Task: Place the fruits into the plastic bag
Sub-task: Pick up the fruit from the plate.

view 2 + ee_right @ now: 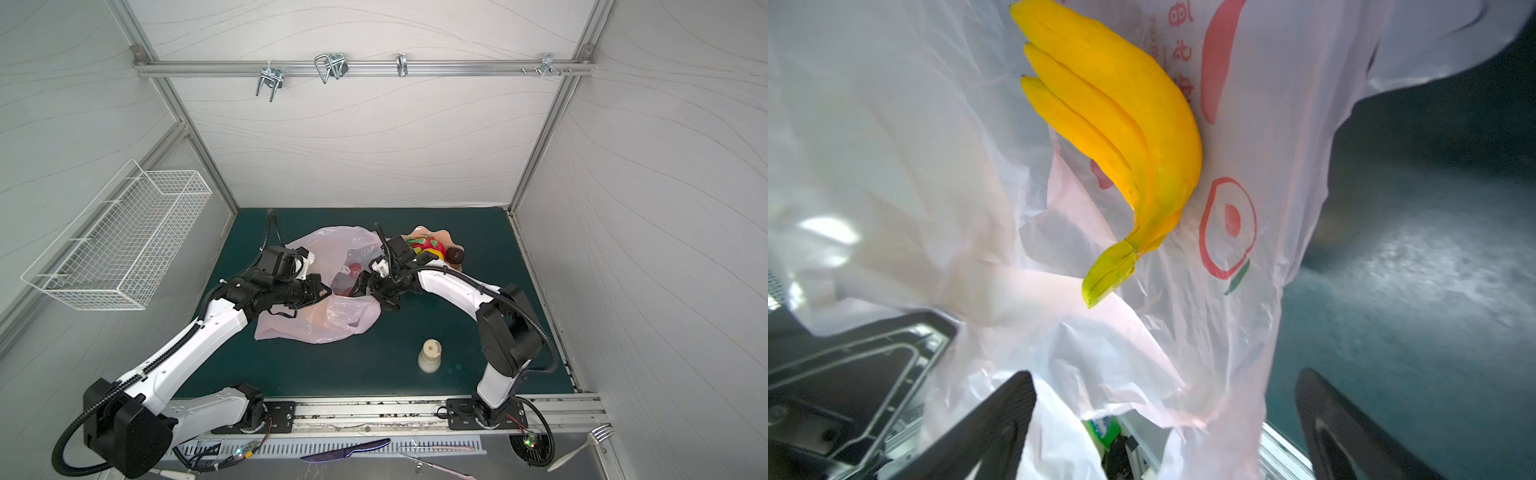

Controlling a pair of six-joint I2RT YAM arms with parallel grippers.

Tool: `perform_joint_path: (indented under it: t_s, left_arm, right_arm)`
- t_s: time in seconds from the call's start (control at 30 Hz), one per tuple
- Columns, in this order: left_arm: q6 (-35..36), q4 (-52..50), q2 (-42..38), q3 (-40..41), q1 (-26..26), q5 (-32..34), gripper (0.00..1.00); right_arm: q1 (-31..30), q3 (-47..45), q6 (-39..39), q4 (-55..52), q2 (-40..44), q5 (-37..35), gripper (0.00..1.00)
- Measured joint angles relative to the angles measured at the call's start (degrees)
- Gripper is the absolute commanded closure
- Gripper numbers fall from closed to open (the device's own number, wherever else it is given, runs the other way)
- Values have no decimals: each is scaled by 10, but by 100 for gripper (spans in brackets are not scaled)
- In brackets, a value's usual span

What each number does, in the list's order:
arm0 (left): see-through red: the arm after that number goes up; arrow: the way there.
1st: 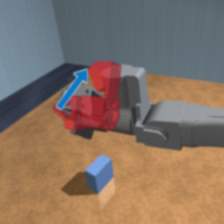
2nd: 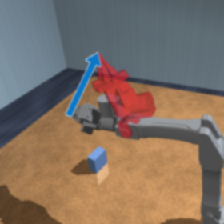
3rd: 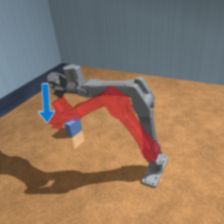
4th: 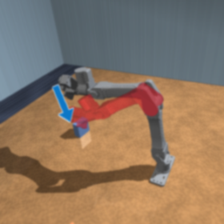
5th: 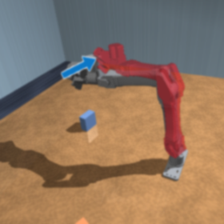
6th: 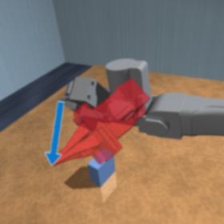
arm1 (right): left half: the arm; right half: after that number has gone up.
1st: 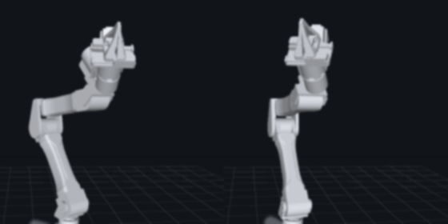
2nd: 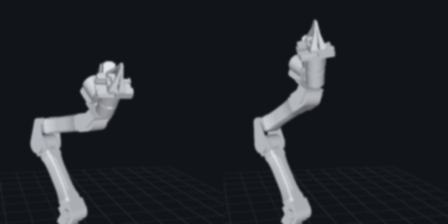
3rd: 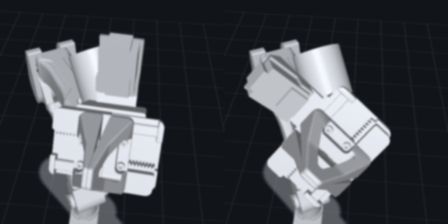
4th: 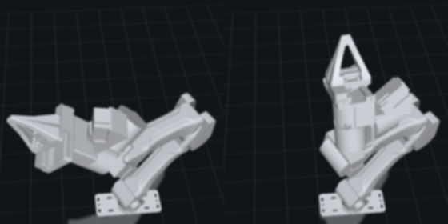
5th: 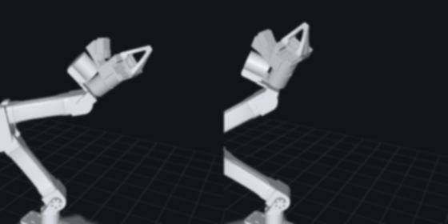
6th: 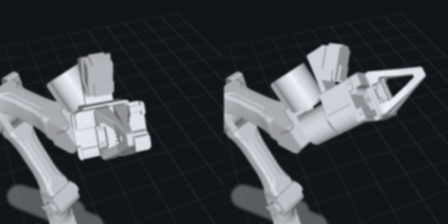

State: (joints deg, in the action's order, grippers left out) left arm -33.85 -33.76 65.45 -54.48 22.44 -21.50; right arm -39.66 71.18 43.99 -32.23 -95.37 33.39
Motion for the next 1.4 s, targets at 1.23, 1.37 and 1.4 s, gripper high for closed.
perform_joint_path:
  t_s: [1.23, 1.37, 1.4]
  left_arm:
    - [22, -4, -17, -12, -2, -31, 100]
    - [22, -3, -17, -12, -2, -32, 100]
    - [22, -3, -17, -12, -2, -32, 100]
  right_arm:
    - [253, 250, -346, -236, -122, -273, 1]
    - [253, 264, -362, -236, -143, -289, 1]
    - [252, 264, -365, -236, -146, -293, 1]
